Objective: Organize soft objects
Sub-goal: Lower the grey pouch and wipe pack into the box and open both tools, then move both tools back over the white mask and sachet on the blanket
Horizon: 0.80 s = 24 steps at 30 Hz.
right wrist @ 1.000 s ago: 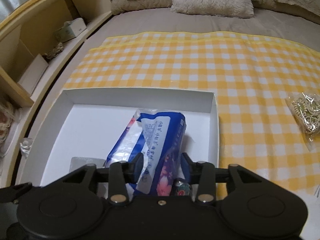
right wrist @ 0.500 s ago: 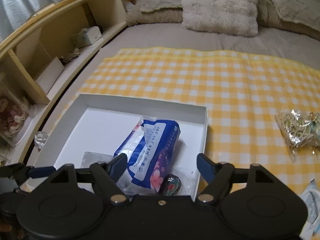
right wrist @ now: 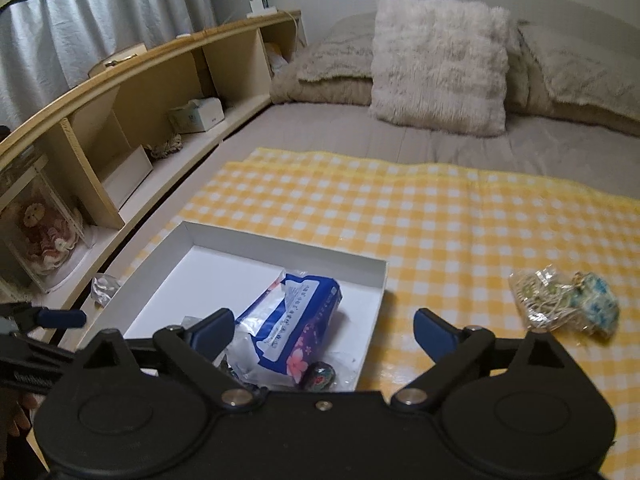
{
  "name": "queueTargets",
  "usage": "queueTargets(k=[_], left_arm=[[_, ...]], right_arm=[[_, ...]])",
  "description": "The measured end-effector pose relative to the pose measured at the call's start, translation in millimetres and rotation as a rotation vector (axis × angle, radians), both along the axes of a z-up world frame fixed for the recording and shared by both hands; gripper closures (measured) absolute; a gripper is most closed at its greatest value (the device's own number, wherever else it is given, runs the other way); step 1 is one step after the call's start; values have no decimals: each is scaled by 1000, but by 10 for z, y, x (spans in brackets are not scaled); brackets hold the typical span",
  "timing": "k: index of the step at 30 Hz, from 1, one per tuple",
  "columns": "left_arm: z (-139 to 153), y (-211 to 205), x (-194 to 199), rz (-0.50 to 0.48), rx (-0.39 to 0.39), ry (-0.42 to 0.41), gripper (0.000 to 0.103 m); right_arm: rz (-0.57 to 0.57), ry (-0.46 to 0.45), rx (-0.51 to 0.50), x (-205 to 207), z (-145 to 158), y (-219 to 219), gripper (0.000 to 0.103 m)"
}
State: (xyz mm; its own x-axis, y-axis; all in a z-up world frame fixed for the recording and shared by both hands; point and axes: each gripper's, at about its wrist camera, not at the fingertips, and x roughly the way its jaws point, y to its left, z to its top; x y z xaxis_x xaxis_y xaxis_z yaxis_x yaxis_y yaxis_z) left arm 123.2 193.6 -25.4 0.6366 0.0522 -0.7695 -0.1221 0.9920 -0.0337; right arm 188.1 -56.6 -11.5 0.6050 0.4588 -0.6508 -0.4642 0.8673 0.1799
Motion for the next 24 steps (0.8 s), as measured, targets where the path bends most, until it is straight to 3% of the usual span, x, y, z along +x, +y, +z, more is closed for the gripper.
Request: queueTargets(k=[12,24], left_arm=[[232,-25,-238,16,-22,-95,0],[381,-330,-239,-20,-14,-160,0]], right_arm=[[42,-104,-47,-300,85,-250,0],[1,-175,2,-401,189,-639,0]])
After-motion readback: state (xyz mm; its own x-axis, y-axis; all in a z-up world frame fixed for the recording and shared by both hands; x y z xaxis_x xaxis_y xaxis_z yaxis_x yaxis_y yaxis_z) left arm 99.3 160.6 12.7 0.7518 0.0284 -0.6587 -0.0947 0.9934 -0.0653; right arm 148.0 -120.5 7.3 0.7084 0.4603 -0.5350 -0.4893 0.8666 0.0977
